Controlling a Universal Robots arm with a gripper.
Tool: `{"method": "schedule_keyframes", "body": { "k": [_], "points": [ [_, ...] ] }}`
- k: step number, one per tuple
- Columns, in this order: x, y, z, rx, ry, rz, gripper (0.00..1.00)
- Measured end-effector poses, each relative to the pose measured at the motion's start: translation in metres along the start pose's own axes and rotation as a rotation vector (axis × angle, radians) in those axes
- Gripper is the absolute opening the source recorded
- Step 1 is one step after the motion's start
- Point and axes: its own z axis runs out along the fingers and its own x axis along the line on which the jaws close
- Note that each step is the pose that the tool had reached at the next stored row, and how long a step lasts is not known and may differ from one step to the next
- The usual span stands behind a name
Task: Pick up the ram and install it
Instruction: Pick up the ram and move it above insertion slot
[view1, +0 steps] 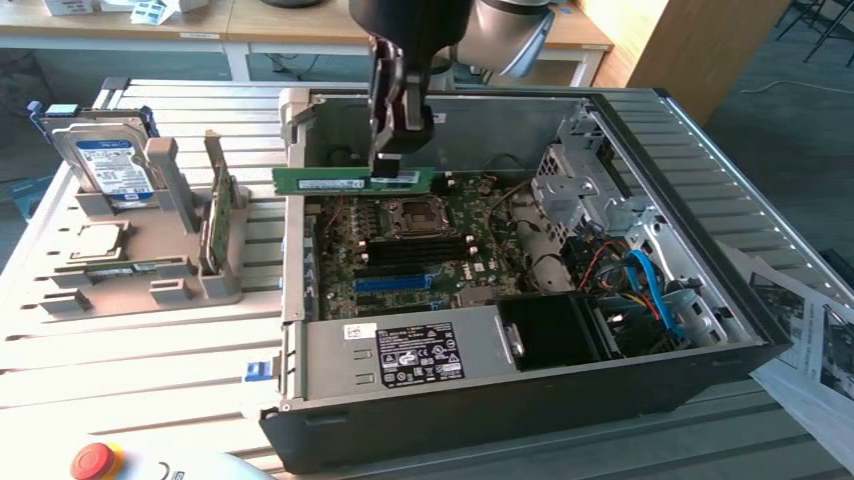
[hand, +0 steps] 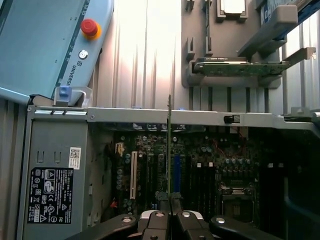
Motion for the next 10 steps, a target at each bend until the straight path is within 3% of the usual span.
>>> {"method": "schedule_keyframes", "body": {
  "k": [10],
  "points": [
    [0.004, -0.0234, -0.0020, -0.0009, -0.0002, 0.000, 0.12]
  ]
}}
